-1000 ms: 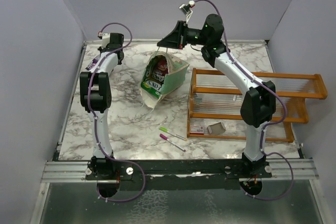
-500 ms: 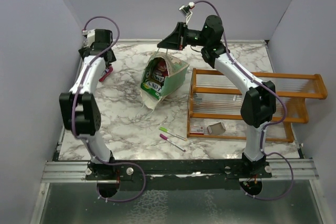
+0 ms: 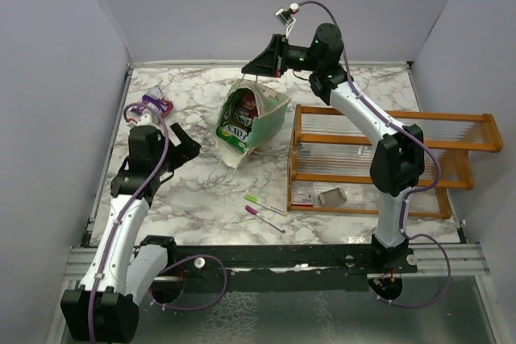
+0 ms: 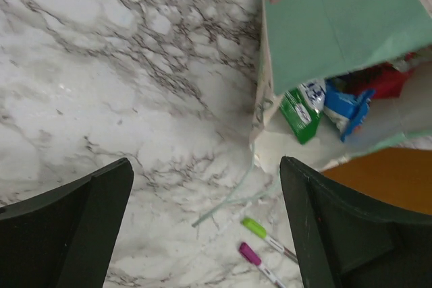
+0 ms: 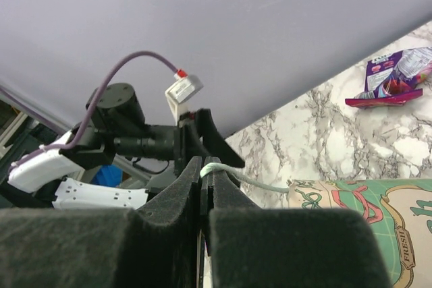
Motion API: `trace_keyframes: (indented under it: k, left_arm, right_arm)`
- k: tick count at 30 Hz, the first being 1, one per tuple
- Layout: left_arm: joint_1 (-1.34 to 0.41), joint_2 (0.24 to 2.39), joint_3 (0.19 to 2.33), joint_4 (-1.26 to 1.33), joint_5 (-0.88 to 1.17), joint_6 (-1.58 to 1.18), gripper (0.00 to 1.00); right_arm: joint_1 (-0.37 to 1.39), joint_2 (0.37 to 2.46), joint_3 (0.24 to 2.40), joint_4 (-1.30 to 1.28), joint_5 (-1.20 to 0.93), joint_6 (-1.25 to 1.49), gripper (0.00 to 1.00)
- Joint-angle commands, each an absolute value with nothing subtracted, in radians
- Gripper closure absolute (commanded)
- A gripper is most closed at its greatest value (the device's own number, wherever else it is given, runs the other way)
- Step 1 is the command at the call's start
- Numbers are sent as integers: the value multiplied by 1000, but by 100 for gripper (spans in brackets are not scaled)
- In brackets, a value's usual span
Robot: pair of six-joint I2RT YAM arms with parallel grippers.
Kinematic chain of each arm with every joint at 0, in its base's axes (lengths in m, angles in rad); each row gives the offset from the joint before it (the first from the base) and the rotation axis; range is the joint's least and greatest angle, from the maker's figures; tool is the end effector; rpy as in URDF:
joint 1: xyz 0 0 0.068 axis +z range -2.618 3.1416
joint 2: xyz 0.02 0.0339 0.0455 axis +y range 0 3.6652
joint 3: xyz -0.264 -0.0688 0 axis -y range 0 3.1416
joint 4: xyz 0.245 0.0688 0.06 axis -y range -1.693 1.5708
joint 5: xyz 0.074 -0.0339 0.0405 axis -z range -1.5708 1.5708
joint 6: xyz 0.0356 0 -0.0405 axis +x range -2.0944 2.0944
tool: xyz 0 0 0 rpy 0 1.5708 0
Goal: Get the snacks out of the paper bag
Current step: Take out the snack from the paper bag.
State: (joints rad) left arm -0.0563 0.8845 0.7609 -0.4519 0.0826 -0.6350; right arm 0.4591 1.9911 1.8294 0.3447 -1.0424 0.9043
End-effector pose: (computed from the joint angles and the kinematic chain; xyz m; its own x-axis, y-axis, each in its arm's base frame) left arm 0.1946 -0.0139 0.2875 -0.5117 -0.5633 -0.6488 -0.2215 0.8161 -0.5338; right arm 0.4073 0.2357 0.3910 -0.6731 0.1093 -0.7314 -0.7370 -0.0166 0.6757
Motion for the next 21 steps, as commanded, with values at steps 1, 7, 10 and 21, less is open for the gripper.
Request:
trace_keyframes:
  k: [1,7,10,21]
  left_arm:
    - [-97,745,719,-448,249,-723,5]
    - [-320,753,712,-404,89,-854,13]
    - [-426,837,747,-389,0,-923,15]
    - [-481,1197,891,-253,-59,-1298,43]
  right_arm:
    - [459,1936,1827,373,-1059,898,99]
    - [459,1933,1824,396,-1050,915,99]
    - [459,1929,1822,396,-1048,919,99]
    - [459,1912,1806,403,-1032,928,99]
